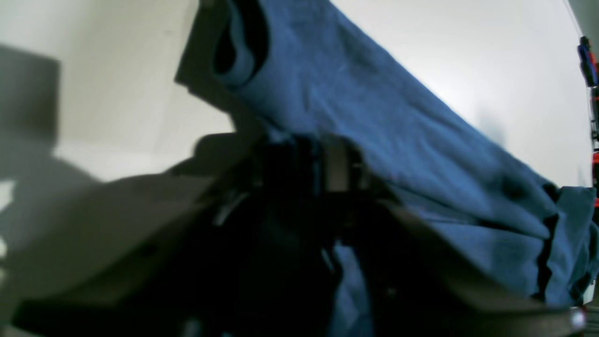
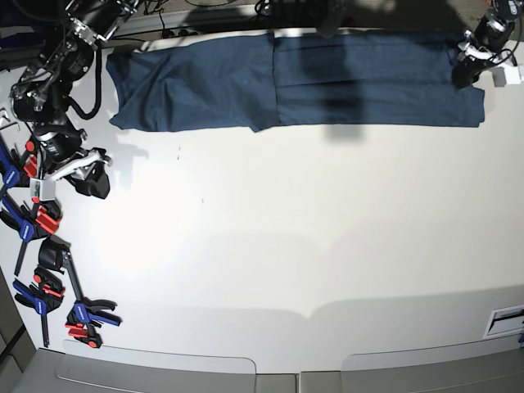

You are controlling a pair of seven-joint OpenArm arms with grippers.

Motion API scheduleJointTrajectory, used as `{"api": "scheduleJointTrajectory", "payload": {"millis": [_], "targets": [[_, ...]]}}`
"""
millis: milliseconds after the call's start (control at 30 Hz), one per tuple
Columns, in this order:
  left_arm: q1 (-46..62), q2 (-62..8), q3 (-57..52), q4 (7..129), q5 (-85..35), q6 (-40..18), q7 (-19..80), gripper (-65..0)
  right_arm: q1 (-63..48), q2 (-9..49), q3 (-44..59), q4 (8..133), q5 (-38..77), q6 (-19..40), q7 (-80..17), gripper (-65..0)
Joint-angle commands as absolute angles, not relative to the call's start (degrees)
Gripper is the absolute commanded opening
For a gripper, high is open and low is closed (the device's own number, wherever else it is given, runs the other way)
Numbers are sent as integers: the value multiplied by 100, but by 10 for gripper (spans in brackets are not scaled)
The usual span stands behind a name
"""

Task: Fold the T-shirt properly
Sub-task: 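Grasp the opposite shirt end with the left gripper and fold it toward the middle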

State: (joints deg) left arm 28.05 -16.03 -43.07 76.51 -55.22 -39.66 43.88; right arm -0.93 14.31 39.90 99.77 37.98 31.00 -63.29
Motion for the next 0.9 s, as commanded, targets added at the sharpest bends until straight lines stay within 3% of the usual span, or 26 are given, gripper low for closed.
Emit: {"api": "scheduleJointTrajectory", "payload": {"millis": [0,67,433,867], "targets": [[2840,-1686,-4335,7719,-5561,-4000,4348,-582,-3,1540,4012,10071,3938,3120,-6193,-444],[2838,-1691,-4335,7719,-5618,-4000,4248,-650,-3,1540,4012,10071,3938,3120,-6195,-444],[2827,-1699,-4353,8160,-6528,-4000,4390,-650,-3,1540,4012,10071,3935,3122,-6215,-444],[2845,-1262,-4322,9522,-8034,-4000,5942,-650,-3,1540,4012,10071,3913,3122,-6211,-444]]}}
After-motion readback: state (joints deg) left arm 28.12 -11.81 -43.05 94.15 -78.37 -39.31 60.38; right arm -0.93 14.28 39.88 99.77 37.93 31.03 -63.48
